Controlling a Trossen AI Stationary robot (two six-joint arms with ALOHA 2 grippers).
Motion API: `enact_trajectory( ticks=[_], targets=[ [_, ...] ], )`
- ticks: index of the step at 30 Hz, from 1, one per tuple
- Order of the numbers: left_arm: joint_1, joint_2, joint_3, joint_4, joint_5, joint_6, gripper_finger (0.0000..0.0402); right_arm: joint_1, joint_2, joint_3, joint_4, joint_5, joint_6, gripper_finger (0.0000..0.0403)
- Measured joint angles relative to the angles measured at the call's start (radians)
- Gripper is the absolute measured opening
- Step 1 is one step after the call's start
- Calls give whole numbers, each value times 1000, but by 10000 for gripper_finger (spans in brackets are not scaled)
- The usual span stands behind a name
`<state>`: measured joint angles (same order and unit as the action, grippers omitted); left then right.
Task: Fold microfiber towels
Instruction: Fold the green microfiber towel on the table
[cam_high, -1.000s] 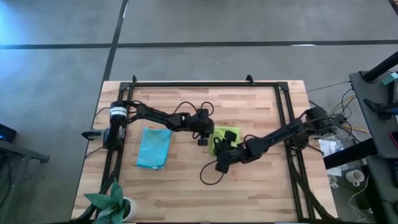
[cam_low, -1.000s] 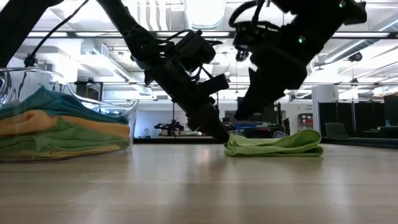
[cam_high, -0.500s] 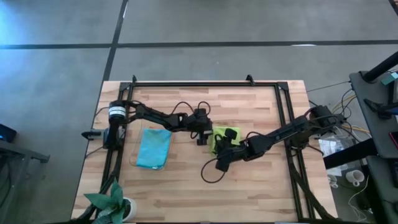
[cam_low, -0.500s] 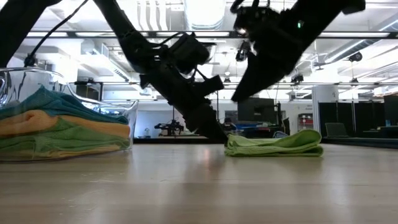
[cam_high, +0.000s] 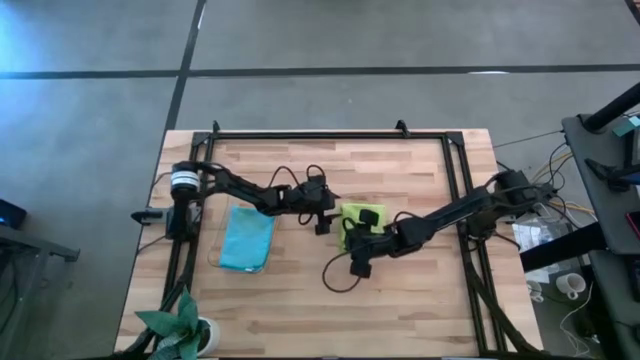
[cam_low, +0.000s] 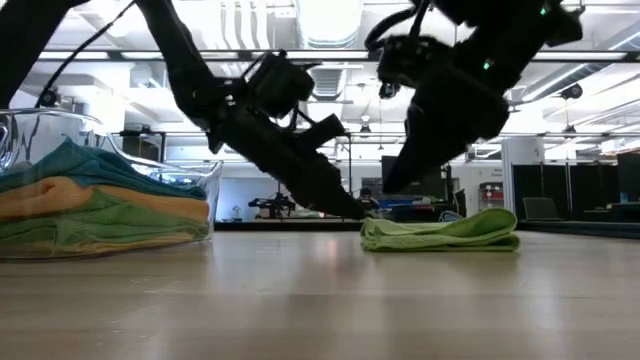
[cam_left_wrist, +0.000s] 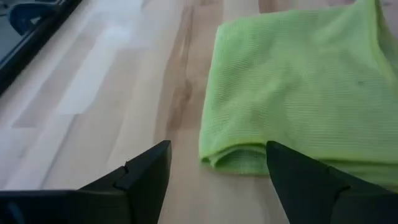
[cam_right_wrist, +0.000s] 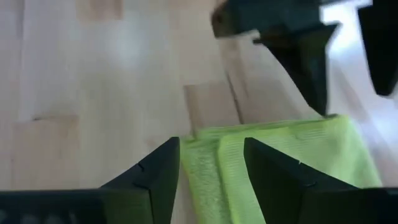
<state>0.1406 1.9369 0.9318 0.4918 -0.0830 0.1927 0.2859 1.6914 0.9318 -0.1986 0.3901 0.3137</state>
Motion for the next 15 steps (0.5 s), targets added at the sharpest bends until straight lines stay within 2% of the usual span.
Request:
enact_trajectory(
  ticks=[8, 15],
  targets=[
    [2, 70, 27, 27, -19, -31, 247, -26, 80, 12, 29, 2, 36, 166],
    [12, 75, 28, 23, -57, -31, 247, -70, 112, 17, 24, -27, 60, 139]
  ],
)
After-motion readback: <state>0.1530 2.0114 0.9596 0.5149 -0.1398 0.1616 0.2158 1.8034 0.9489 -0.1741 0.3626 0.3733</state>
